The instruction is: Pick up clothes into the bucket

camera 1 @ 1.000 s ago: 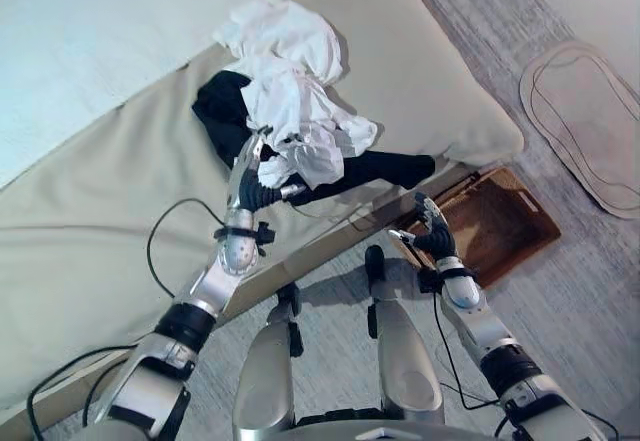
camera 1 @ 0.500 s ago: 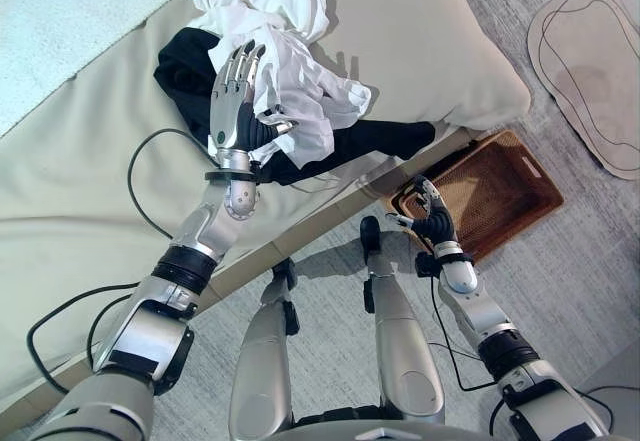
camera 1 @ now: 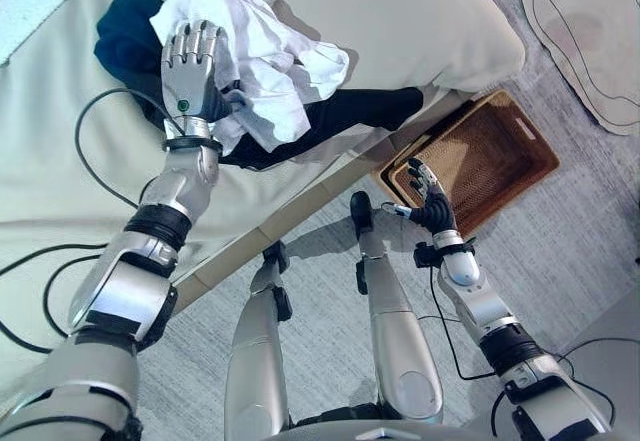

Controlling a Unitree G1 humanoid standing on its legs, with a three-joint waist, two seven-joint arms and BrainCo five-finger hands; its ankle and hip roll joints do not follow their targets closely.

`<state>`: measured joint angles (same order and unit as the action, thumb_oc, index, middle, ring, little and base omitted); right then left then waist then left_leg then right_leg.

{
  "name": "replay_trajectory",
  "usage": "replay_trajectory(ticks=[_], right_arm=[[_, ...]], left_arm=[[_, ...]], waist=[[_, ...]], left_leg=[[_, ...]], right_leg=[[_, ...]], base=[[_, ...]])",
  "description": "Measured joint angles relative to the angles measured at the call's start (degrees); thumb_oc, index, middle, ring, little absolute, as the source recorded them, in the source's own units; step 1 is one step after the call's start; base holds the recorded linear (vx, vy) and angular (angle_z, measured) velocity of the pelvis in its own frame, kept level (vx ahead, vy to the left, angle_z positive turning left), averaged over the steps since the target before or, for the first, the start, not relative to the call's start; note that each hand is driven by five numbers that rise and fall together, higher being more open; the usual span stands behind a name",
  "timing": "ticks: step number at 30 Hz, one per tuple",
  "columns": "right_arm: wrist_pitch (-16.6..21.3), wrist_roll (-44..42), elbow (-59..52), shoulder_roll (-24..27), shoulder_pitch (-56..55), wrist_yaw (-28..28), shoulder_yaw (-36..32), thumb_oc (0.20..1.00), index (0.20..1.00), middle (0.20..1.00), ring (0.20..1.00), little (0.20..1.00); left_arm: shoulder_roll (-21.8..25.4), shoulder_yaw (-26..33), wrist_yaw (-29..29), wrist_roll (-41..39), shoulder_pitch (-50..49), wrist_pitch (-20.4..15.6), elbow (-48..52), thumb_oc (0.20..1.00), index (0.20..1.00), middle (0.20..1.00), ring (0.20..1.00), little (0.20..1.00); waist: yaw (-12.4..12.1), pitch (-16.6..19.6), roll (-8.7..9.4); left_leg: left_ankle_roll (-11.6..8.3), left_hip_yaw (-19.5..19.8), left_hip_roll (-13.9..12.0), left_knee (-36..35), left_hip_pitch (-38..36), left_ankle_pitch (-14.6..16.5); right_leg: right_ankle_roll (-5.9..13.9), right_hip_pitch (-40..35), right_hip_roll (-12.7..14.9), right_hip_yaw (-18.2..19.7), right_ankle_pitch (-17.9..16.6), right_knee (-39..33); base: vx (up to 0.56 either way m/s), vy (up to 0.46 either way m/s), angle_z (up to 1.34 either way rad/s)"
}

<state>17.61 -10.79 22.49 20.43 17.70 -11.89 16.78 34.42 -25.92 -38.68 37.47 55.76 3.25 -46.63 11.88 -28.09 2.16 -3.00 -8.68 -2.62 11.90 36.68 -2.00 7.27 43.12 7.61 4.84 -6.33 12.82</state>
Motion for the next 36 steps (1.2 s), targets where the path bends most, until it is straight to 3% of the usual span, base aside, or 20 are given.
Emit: replay_trajectory(ticks=[11, 12, 13, 14, 27, 30, 36], right_arm=[[0.9, -0.1, -1.8, 0.8, 0.2, 0.2, 0.0, 1.000, 1.000, 1.000, 1.000, 1.000], [1.0, -0.1, -1.9, 0.7, 0.2, 0.2, 0.0, 1.000, 1.000, 1.000, 1.000, 1.000], [1.1, -0.1, -1.9, 0.7, 0.2, 0.1, 0.0, 1.000, 1.000, 1.000, 1.000, 1.000], [1.2, -0.1, -1.9, 0.7, 0.2, 0.1, 0.0, 1.000, 1.000, 1.000, 1.000, 1.000], [1.2, -0.1, -1.8, 0.7, 0.0, 0.2, 0.0, 1.000, 1.000, 1.000, 1.000, 1.000], [1.2, -0.1, -1.5, 0.5, -0.5, 0.5, 0.0, 1.000, 1.000, 1.000, 1.000, 1.000], [1.2, -0.1, -1.0, 0.5, -1.7, 1.0, 0.4, 1.000, 1.000, 1.000, 1.000, 1.000]], left_arm=[[1.0, -2.5, 0.5, -0.7, 5.3, -0.4, -4.5, 1.000, 1.000, 1.000, 1.000, 1.000], [1.0, -2.6, 0.5, -0.7, 5.4, -0.5, -4.5, 0.805, 0.805, 0.805, 0.805, 0.805], [1.0, -2.6, 0.5, -0.7, 5.4, -0.7, -4.5, 0.680, 0.680, 0.680, 0.680, 0.680], [1.1, -2.6, 0.6, -0.7, 5.3, -1.0, -4.5, 0.200, 0.200, 0.200, 0.200, 0.200], [2.8, -2.1, 2.8, -0.7, 3.6, -2.1, -2.0, 0.200, 0.200, 0.200, 0.200, 0.200], [2.9, -1.9, 2.9, -0.7, 1.0, -2.5, -1.3, 0.200, 0.200, 0.200, 0.200, 0.200], [2.8, -1.3, 3.5, -0.6, -4.2, -2.7, 1.0, 0.200, 0.200, 0.200, 0.200, 0.200]], waist=[[0.2, 0.2, 0.25], [0.2, 0.2, 0.26], [0.2, 0.2, 0.26], [0.1, 0.2, 0.27], [0.0, 0.4, 0.40], [-0.3, 3.5, 0.39], [-0.5, 4.0, 0.30]], left_leg=[[-0.19, -0.4, -0.2, 1.5, 3.9, 0.4], [-0.19, -0.4, -0.2, 1.6, 3.9, 0.4], [-0.19, -0.4, -0.2, 1.6, 3.9, 0.4], [-0.19, -0.4, -0.2, 1.6, 4.0, 0.4], [-0.16, -0.2, -0.1, 1.5, 1.2, 0.4], [-0.14, -0.3, 0.0, 0.5, 0.6, 0.6], [0.13, 0.0, 0.5, -1.5, -4.1, 0.3]], right_leg=[[-0.11, 3.8, -0.3, 0.8, -0.3, 0.4], [-0.10, 3.9, -0.3, 0.8, -0.3, 0.6], [-0.10, 4.0, -0.3, 0.8, -0.3, 0.8], [-0.10, 4.0, -0.3, 0.8, -0.3, 0.9], [-0.24, 1.1, -0.1, 0.7, -0.3, 1.0], [-0.28, 0.6, 0.0, 0.6, 0.1, 0.0], [-0.24, -4.1, 0.6, -0.1, 0.0, -1.3]], base=[[0.02, 0.000, -0.03], [0.03, 0.003, 0.01], [0.00, 0.000, 0.00], [0.00, 0.000, 0.00], [0.00, 0.000, 0.00], [0.01, -0.003, 0.00], [0.02, -0.008, 0.05]])
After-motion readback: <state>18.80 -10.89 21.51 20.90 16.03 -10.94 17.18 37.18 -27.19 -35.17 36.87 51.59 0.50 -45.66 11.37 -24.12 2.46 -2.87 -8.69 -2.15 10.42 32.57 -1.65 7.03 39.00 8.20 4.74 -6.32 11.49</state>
